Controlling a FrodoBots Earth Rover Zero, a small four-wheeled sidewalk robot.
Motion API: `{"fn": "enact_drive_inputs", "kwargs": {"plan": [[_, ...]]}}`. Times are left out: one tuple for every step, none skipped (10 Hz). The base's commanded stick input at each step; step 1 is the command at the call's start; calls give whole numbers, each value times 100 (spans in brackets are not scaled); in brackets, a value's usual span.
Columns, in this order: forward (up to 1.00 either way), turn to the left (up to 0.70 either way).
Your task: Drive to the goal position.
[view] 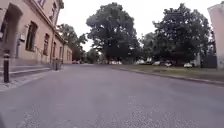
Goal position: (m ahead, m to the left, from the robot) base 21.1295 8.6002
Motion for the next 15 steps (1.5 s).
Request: {"fn": "enact_drive_inputs", "kwargs": {"plan": [[45, 0], [45, 0], [45, 0], [45, 0], [45, 0], [45, 0], [45, 0], [45, 0], [45, 0], [45, 0], [45, 0], [45, 0], [45, 0], [45, 0], [45, 0]]}}
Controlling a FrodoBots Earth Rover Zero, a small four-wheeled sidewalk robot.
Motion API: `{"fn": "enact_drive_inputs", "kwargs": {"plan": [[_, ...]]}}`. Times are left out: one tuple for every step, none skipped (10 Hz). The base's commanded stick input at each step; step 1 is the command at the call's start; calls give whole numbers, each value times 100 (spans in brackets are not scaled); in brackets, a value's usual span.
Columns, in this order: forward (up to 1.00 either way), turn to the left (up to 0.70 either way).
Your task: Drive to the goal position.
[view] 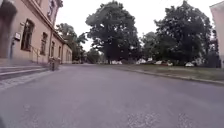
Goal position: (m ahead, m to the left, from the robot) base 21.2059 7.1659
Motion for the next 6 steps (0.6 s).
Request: {"fn": "enact_drive_inputs", "kwargs": {"plan": [[45, 0], [45, 0], [45, 0], [45, 0], [45, 0], [45, 0]]}}
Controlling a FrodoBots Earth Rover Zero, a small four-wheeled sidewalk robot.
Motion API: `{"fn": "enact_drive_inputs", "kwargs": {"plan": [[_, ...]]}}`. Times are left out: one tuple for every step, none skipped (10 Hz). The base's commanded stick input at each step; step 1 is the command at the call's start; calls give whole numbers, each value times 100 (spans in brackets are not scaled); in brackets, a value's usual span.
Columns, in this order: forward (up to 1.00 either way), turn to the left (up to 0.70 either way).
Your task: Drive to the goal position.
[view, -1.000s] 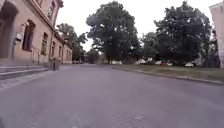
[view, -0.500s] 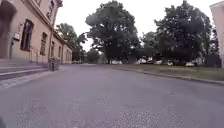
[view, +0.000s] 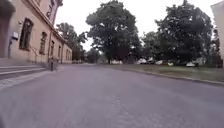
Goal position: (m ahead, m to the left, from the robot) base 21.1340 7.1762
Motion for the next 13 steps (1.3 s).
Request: {"fn": "enact_drive_inputs", "kwargs": {"plan": [[45, 0], [45, 0], [45, 0], [45, 0], [45, 0], [45, 0], [45, 0], [45, 0], [45, 0], [45, 0], [45, 0], [45, 0], [45, 0]]}}
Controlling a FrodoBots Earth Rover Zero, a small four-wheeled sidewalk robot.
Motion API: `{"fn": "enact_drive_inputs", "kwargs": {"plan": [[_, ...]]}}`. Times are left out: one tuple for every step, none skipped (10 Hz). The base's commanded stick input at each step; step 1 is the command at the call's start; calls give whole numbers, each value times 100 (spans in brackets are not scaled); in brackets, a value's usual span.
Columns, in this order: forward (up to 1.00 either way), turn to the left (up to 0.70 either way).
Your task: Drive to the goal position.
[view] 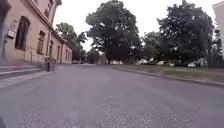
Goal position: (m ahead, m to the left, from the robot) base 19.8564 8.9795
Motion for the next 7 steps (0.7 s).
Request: {"fn": "enact_drive_inputs", "kwargs": {"plan": [[45, 0], [45, 0], [45, 14], [45, 27], [45, 27], [45, 27], [45, 27]]}}
